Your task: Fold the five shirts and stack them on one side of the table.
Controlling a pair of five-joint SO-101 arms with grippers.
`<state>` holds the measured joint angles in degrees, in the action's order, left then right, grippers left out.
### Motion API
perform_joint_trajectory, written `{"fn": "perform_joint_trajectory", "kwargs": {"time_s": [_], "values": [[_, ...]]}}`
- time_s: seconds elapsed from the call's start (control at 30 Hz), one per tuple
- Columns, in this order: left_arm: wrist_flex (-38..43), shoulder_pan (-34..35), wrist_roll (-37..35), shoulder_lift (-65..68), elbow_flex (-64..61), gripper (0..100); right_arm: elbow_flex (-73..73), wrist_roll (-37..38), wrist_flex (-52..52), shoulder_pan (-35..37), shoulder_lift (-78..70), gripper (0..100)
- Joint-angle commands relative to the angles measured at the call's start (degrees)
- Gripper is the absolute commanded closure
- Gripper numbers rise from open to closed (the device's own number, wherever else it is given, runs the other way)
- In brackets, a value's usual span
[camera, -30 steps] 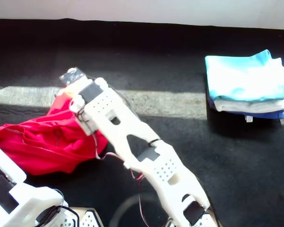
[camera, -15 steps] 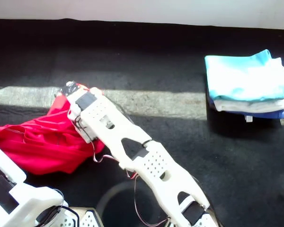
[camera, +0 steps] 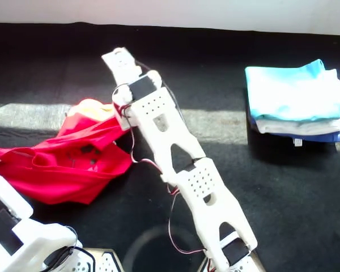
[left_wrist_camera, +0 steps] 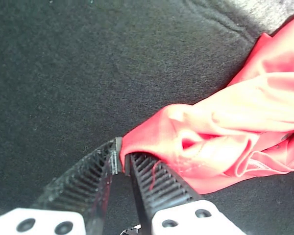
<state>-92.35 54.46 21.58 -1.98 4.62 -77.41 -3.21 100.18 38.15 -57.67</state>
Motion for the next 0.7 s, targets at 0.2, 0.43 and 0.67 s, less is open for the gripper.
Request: {"fn": "perform_joint_trajectory", "kwargs": {"time_s": [0.2,0.43,0.67], "values": [[0.4,-19.1,0.0,-0.6,-0.5,99,-10.9,3.4,0.8,-14.9,5.1,99.3],[-1.8,-38.0,-0.1,-1.0,17.3,99,-11.9,9.6,0.9,-25.3,19.5,99.3],[-6.9,-47.0,-0.1,-1.0,39.9,99,-11.7,14.0,0.9,-31.6,35.6,99.3]]}}
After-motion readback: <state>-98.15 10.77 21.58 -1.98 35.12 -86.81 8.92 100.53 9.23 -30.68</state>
